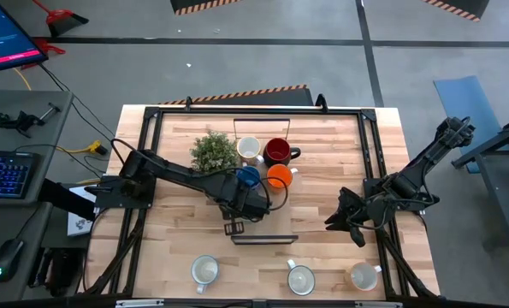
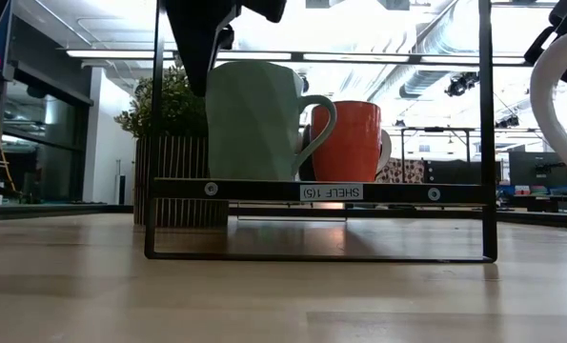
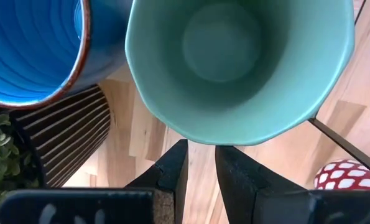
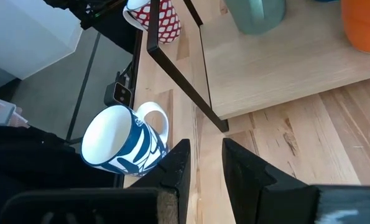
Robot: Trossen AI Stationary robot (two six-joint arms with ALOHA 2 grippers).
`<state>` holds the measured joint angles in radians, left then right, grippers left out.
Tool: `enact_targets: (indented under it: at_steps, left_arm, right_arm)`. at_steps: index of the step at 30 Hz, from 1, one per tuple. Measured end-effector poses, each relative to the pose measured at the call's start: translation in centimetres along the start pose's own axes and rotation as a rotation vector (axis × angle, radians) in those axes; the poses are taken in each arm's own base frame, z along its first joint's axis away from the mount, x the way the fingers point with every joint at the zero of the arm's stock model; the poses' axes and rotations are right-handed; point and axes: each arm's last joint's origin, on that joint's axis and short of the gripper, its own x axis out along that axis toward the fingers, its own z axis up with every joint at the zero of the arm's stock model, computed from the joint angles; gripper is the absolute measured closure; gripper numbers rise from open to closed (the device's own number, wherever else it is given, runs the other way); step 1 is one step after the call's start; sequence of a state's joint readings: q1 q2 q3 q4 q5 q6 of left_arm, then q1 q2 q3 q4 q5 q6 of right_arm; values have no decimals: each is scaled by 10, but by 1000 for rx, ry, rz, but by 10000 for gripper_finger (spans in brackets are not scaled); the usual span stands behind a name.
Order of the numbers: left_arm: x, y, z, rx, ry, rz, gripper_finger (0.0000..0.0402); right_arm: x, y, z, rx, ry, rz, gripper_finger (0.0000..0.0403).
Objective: Place coffee mugs
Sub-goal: Put the light blue mug on the shelf, then put the yellow mug on the shelf
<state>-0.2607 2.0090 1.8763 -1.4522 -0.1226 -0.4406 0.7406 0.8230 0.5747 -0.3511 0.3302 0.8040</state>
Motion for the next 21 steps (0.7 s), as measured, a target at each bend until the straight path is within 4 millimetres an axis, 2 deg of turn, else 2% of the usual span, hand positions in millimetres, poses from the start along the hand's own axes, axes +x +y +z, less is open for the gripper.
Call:
enact_targets:
  at_steps: [3,6,10,14,19,21]
  left_arm:
    - [-1,2,-4,12,48,4,330]
    - [-11,5,-10,18,93,11,330]
    - [-49,14,-16,-35,-28,-47,330]
    - [-83,17,-33,-90,-141,-110,330]
    - [-112,-1,-69,-135,-175,-207,330]
    - [-115,-14,-81,-152,-160,-221,330]
  right_arm:
    - [0,0,0,0,1,-1,330]
    - [0,0,0,-2,4,-3,330]
    - [0,-1,-1,-3,7,-6,330]
    - [0,-1,-2,-6,19,-10,330]
    - [0,-2,-4,-13,59,4,330]
    - [0,-2,-4,-12,66,11,330]
